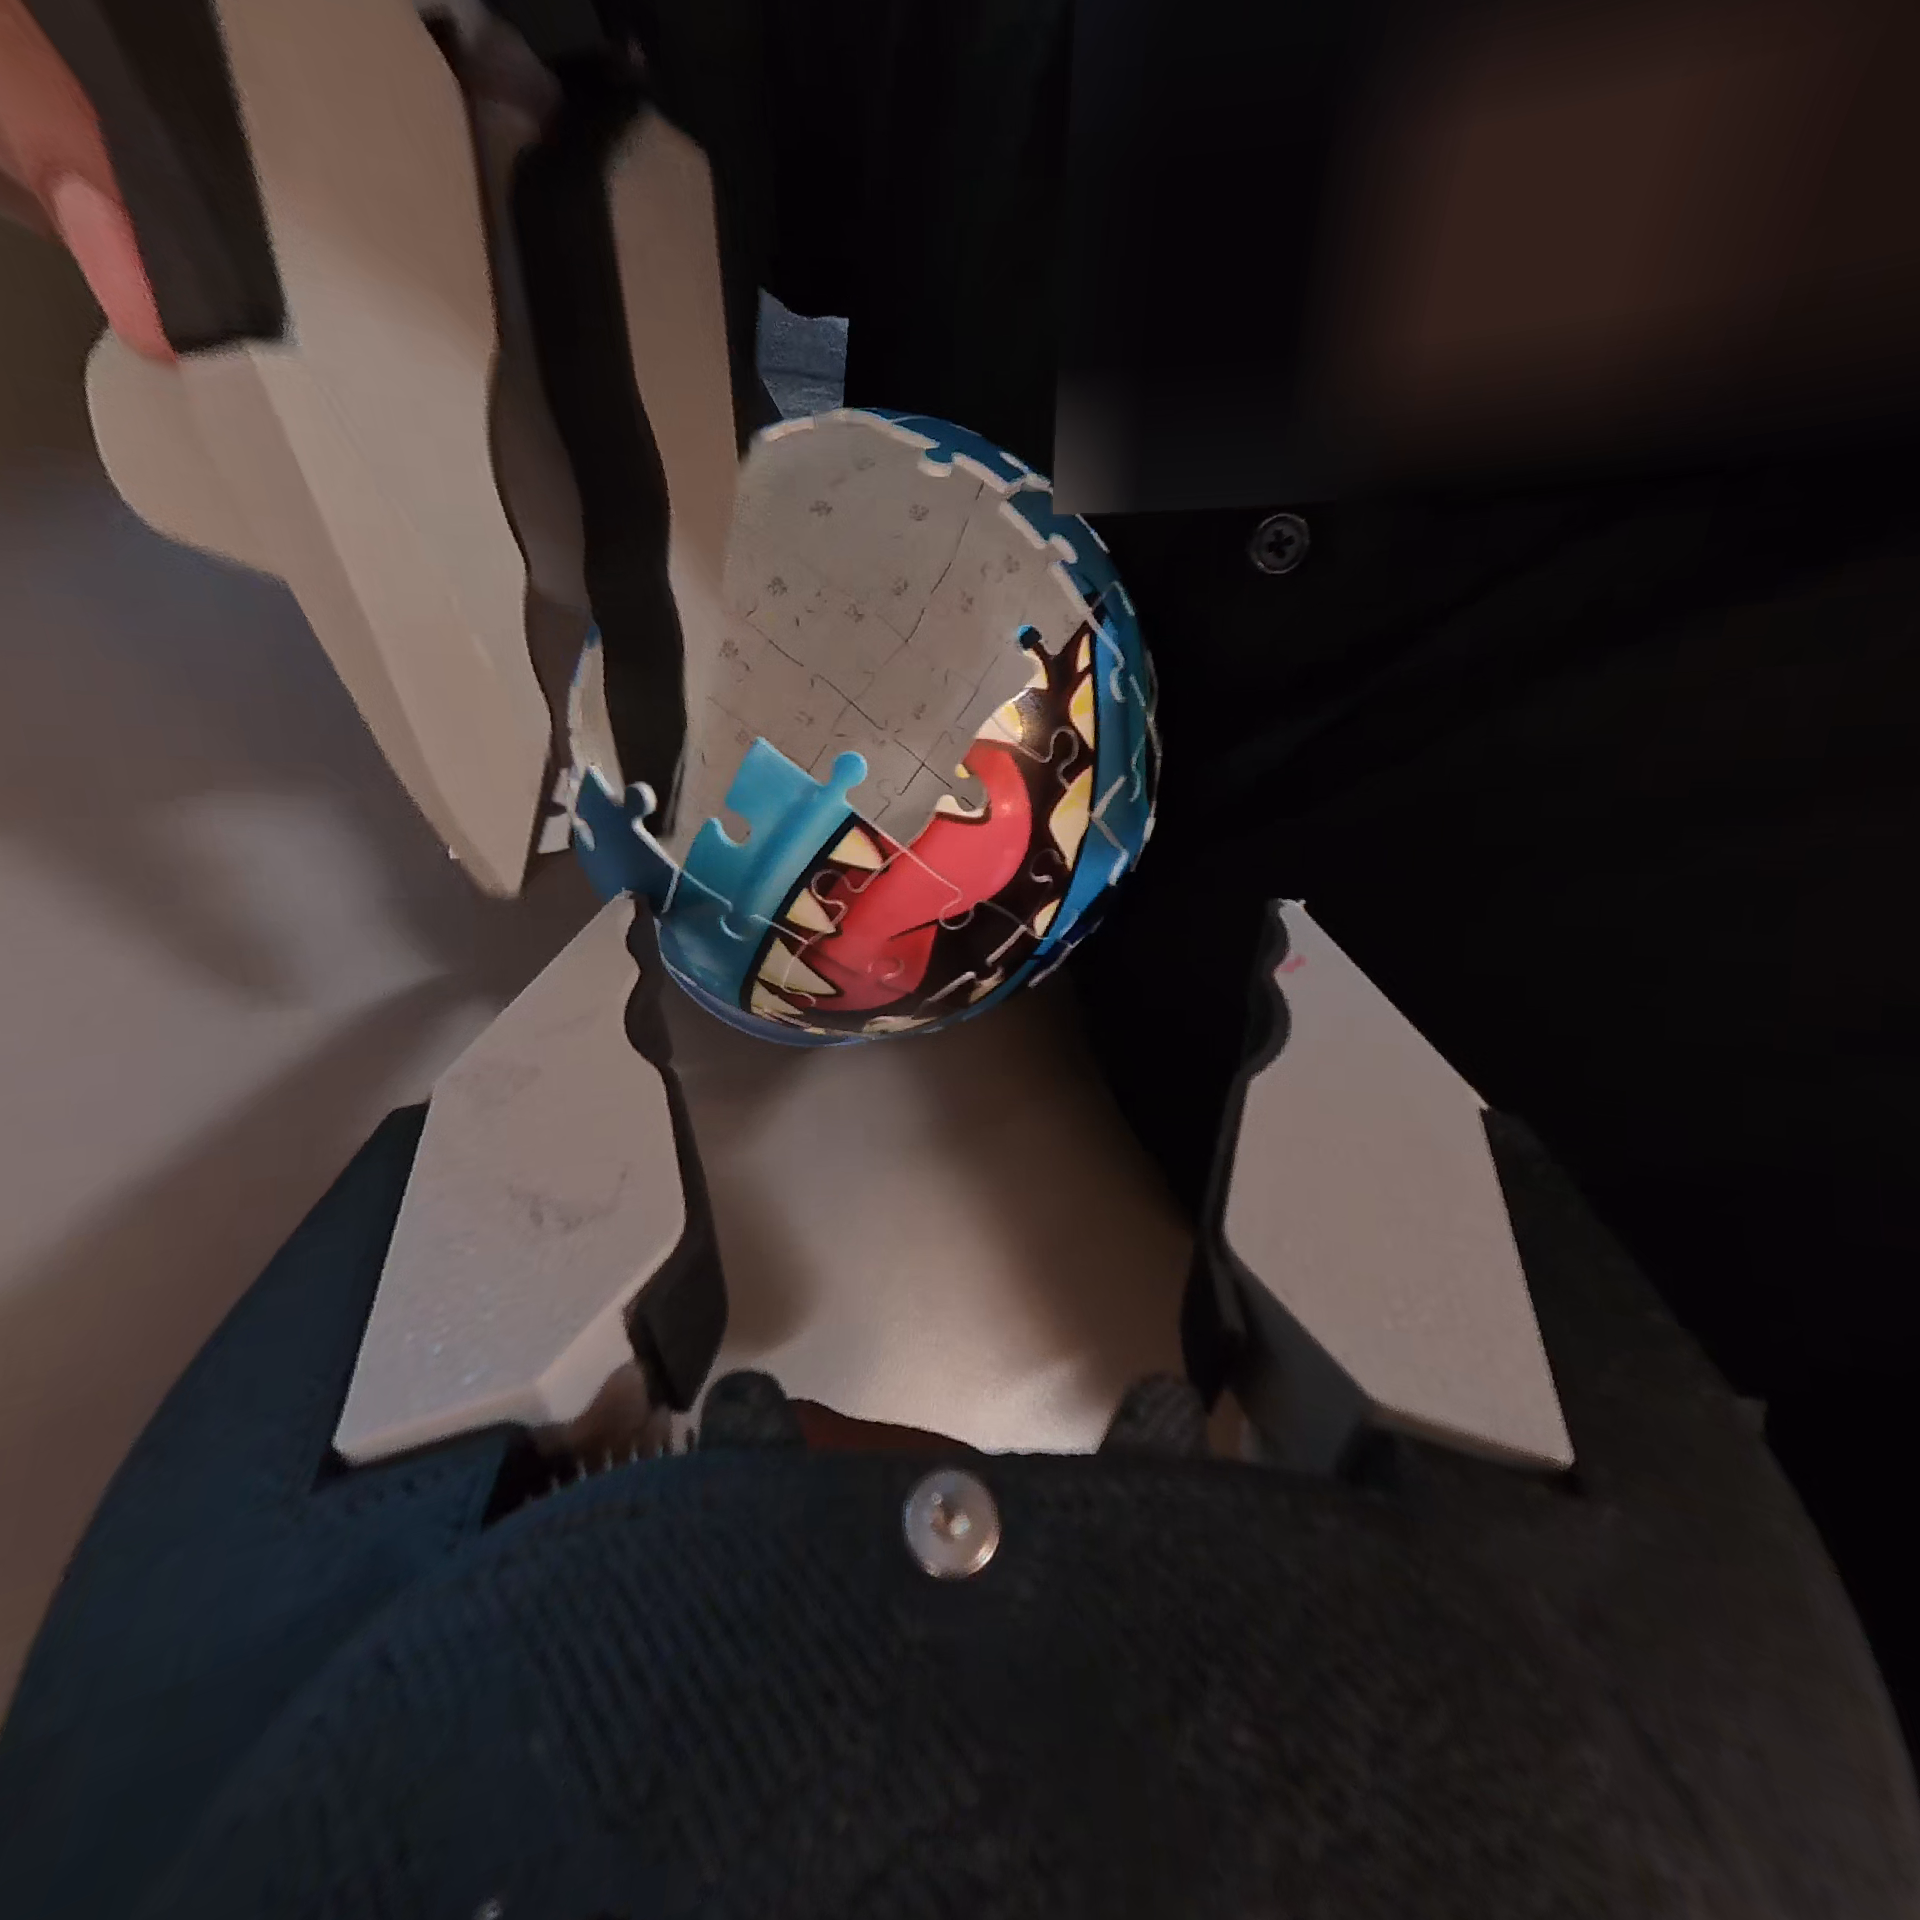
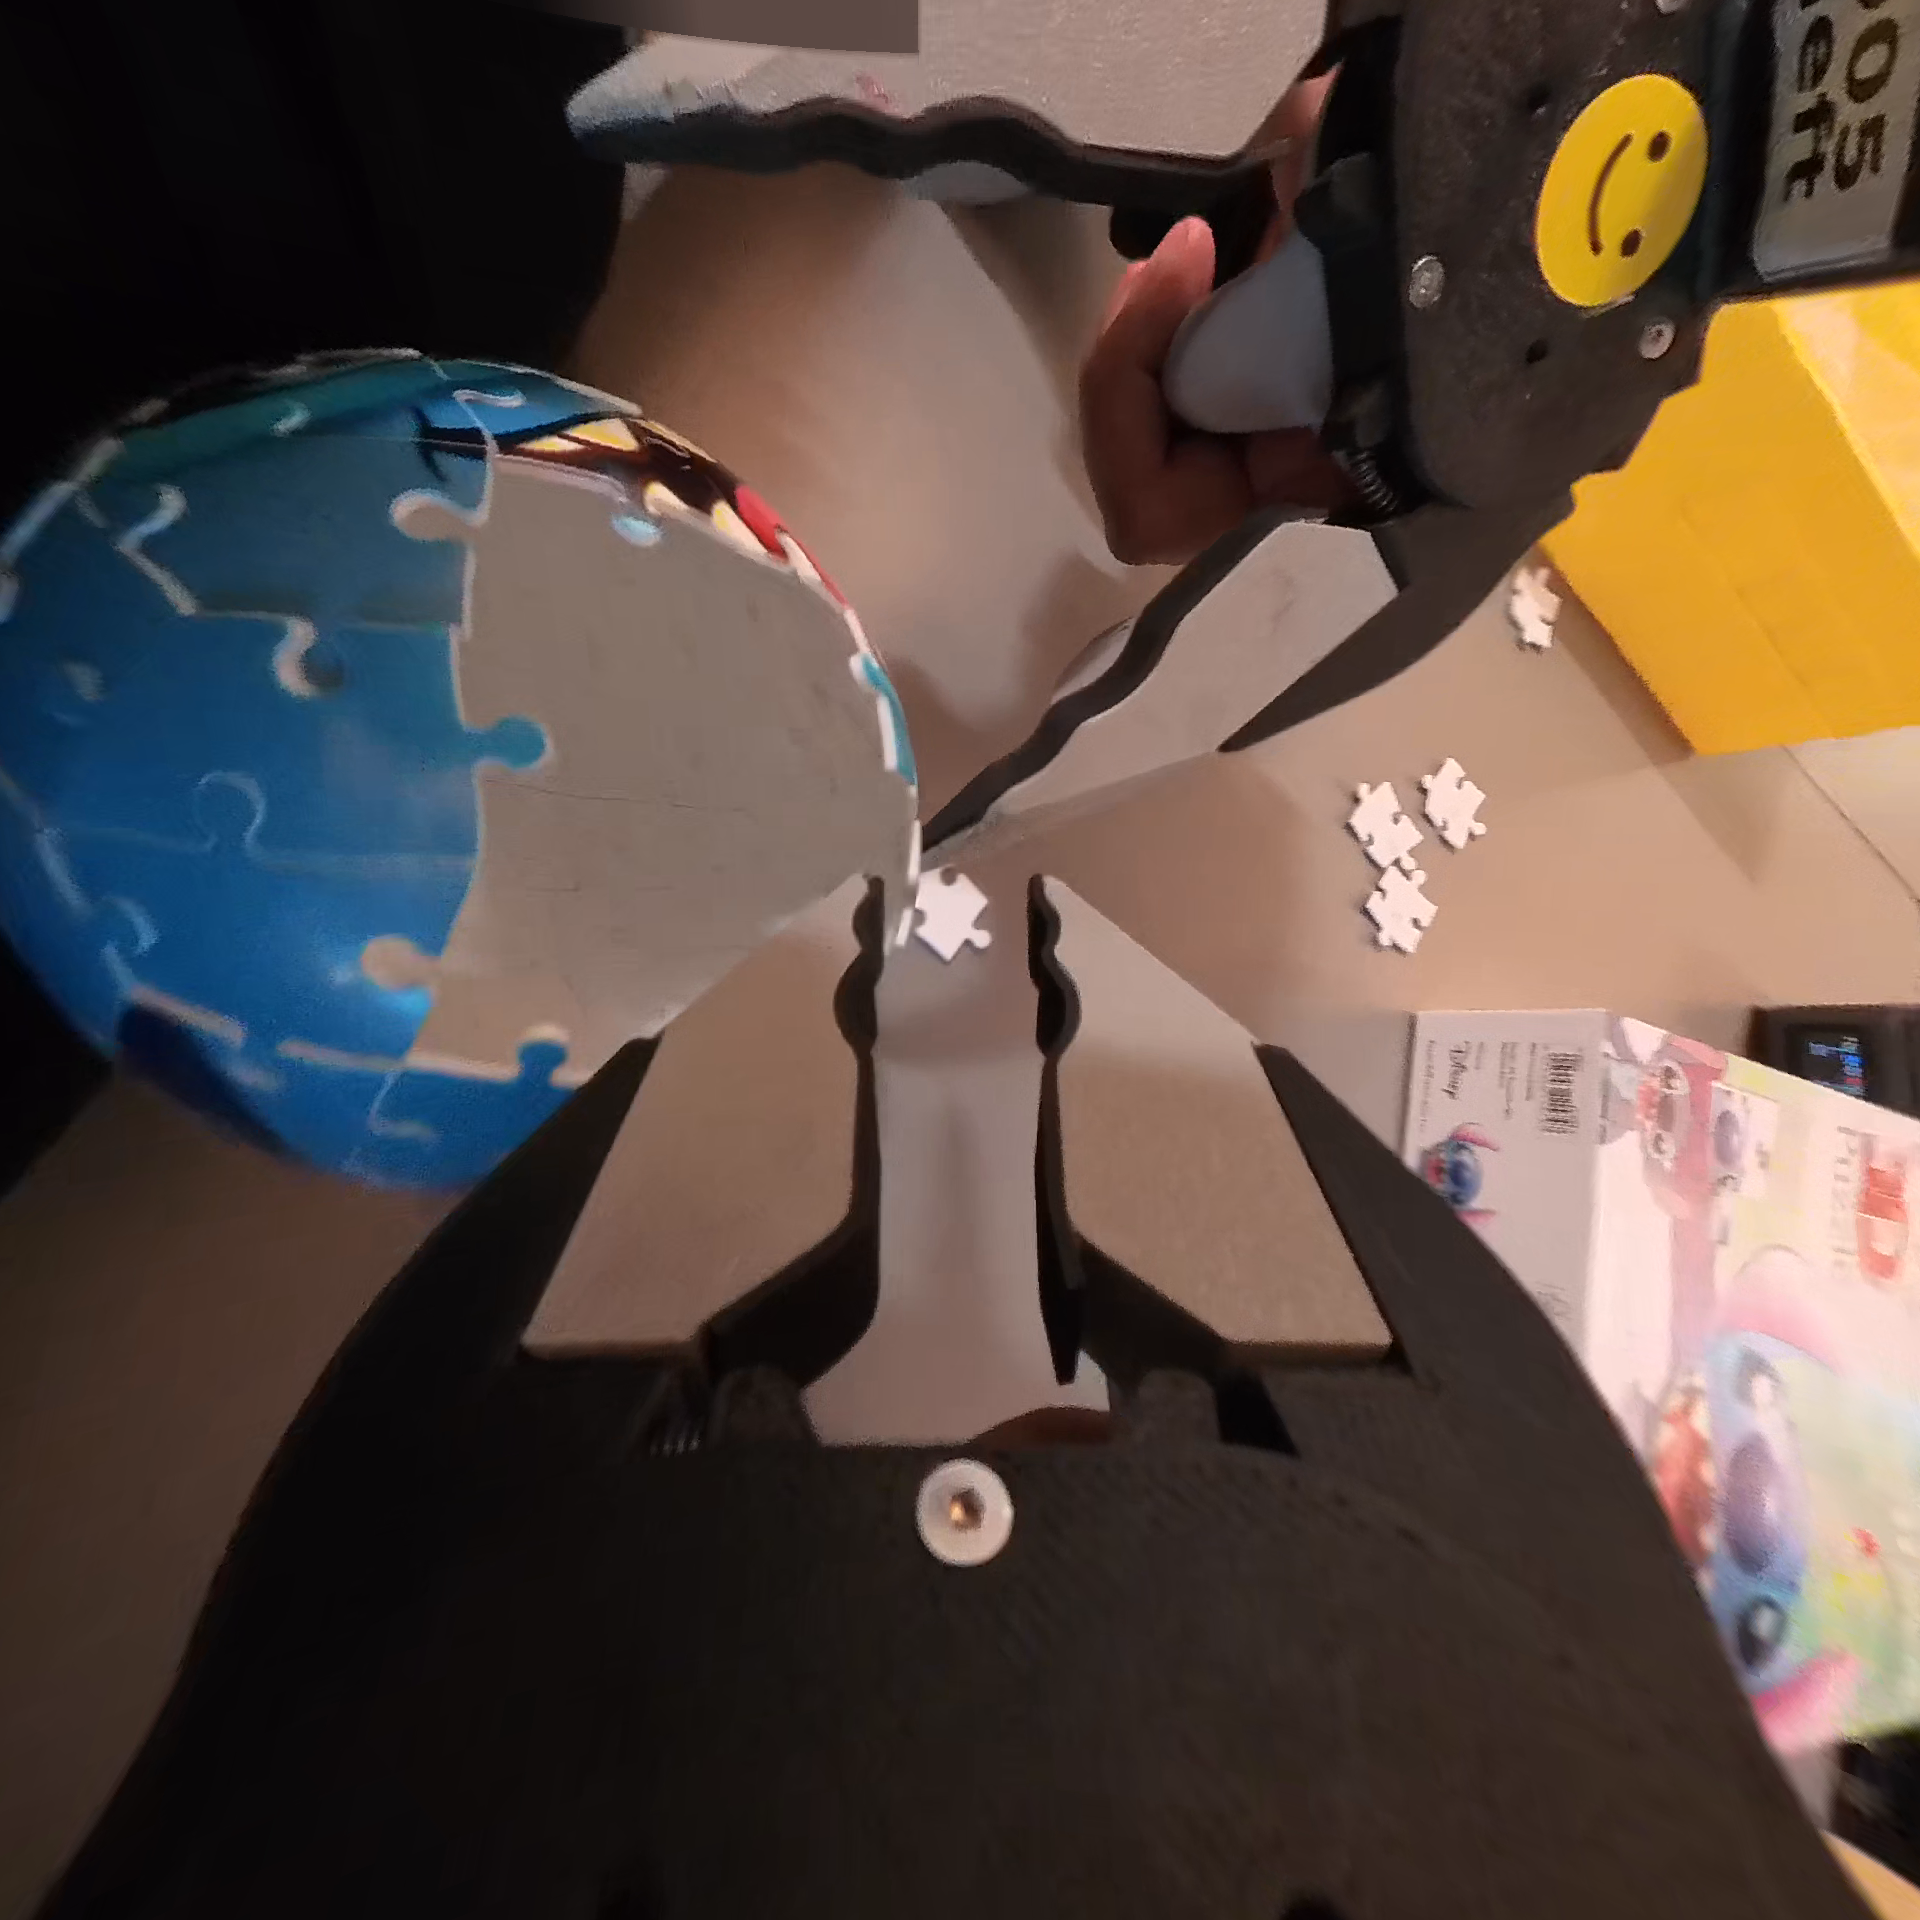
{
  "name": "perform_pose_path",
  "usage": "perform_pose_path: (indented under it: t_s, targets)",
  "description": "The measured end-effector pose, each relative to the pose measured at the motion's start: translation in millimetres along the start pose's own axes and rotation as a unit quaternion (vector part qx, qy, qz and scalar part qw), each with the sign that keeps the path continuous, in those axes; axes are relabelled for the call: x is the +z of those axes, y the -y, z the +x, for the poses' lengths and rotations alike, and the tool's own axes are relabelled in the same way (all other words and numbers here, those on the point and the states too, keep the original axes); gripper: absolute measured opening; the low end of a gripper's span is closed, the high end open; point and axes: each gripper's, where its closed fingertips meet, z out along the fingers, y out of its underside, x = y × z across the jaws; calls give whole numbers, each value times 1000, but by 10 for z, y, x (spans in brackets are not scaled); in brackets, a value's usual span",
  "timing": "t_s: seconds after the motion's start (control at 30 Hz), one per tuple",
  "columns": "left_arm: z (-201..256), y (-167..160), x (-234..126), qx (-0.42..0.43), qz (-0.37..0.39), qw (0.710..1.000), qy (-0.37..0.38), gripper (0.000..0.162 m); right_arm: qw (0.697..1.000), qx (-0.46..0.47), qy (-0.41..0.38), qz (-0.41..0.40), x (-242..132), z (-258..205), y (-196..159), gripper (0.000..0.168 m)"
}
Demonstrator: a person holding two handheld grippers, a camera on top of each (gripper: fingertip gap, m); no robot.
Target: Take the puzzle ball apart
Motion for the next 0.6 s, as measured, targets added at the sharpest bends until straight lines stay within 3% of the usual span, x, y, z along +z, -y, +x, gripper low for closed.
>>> perform_pose_path:
  t_s: [0.17, 0.33, 0.53, 0.6]
  targets:
    - [-10, 2, -5, -3, 2, 1000, 0, 109, 988, 108, 80, 75, -210, 43, -81, 26]
    - [-11, 3, -9, -4, 4, 1000, -3, 108, 933, 242, 226, 141, -122, -51, -194, 25]
    - [-26, 12, -34, -13, 17, 1000, -12, 105, 880, 303, 313, 190, -115, -78, -179, 29]
    - [-39, 18, -39, -16, 20, 1000, -16, 104, 879, 302, 322, 183, -62, -115, -191, 29]
